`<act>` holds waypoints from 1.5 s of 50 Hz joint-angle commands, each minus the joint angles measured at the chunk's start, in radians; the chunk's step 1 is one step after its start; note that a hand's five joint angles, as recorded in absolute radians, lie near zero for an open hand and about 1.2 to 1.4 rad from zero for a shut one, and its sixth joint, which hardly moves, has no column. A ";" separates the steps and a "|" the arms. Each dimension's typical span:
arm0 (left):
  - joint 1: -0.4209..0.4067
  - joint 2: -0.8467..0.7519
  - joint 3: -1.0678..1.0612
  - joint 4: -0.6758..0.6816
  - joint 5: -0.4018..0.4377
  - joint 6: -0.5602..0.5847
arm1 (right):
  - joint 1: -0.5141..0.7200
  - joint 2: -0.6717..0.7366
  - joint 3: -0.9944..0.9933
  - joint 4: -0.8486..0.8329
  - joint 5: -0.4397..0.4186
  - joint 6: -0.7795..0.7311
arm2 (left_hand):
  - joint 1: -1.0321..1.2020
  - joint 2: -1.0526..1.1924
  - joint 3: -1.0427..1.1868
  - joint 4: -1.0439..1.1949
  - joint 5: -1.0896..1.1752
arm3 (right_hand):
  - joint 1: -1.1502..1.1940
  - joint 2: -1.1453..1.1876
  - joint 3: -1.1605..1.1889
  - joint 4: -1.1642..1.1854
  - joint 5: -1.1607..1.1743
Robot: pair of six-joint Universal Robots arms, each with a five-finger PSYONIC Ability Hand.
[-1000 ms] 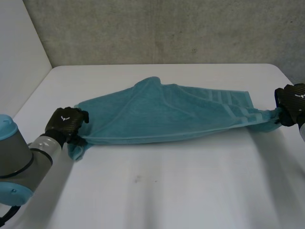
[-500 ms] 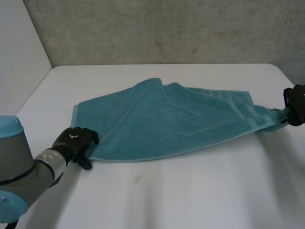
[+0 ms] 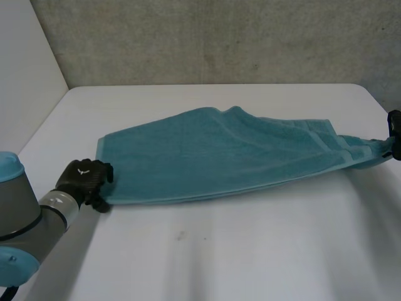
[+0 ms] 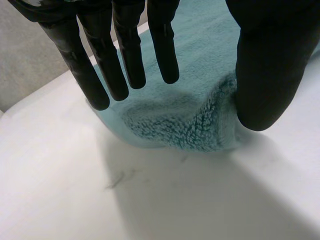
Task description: Fold the laundry
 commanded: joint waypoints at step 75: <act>-0.022 0.101 0.606 0.204 -0.079 0.173 | 0.211 0.009 -0.623 0.216 0.103 -0.073 | 0.833 0.839 0.833 0.837 0.837 | 0.442 0.218 0.209 0.204 0.228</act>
